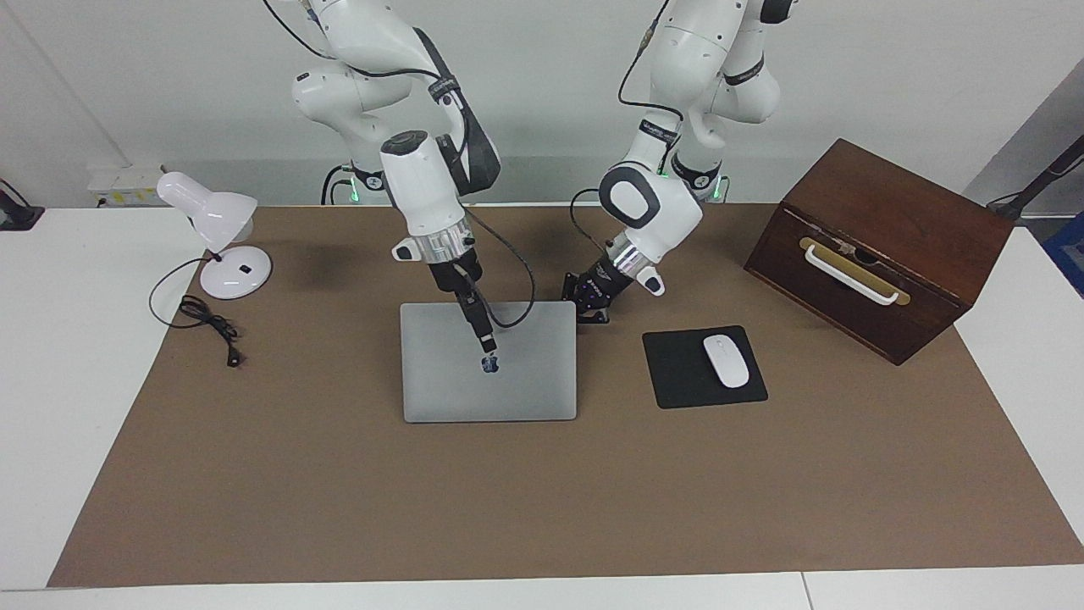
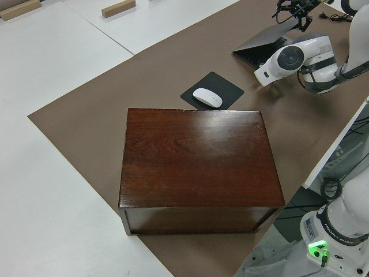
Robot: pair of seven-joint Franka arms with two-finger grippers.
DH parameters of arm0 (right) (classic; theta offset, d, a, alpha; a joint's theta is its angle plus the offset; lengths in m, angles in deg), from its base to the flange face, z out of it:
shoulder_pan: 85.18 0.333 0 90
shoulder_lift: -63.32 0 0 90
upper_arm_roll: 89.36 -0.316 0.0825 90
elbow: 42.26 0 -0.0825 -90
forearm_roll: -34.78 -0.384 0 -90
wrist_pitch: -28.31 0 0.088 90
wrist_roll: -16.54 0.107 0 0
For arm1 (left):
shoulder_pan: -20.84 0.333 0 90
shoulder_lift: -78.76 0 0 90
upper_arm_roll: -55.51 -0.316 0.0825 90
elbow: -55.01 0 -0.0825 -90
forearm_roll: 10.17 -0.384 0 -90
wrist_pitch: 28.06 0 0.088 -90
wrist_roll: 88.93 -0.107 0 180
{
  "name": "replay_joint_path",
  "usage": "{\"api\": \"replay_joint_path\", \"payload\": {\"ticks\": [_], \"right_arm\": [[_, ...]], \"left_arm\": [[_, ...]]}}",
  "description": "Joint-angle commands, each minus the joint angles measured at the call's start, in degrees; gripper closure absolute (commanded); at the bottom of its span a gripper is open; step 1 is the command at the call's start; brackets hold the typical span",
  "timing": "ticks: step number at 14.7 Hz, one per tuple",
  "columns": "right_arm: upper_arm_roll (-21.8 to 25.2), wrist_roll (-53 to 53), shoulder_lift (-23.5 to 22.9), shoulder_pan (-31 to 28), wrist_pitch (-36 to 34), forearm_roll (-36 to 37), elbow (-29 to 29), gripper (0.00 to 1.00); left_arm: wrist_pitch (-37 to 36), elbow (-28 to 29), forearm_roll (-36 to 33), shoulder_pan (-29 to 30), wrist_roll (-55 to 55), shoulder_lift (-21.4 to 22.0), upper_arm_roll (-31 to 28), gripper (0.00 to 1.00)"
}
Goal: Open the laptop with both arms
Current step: 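Lift the laptop lid upward with the right gripper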
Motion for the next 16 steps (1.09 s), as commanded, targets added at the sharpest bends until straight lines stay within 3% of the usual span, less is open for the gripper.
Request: {"api": "replay_joint_path", "payload": {"ticks": [1, 9, 16], "right_arm": [[0.1, -4.0, -1.7, -1.3, -2.0, -1.2, -3.4, 0.0], [3.0, -10.6, -1.6, -1.7, -13.1, -5.4, -11.0, 0.0], [6.0, -17.3, -1.7, -1.7, -14.0, -8.6, -13.1, 0.0]], "left_arm": [[1.5, -1.3, 1.5, -1.7, -1.4, -3.2, -0.5, 1.0], [1.5, -1.3, 1.5, -1.7, -1.4, -3.2, -0.5, 1.0], [1.5, -1.3, 1.5, -1.7, -1.5, -3.2, -0.5, 1.0]]}}
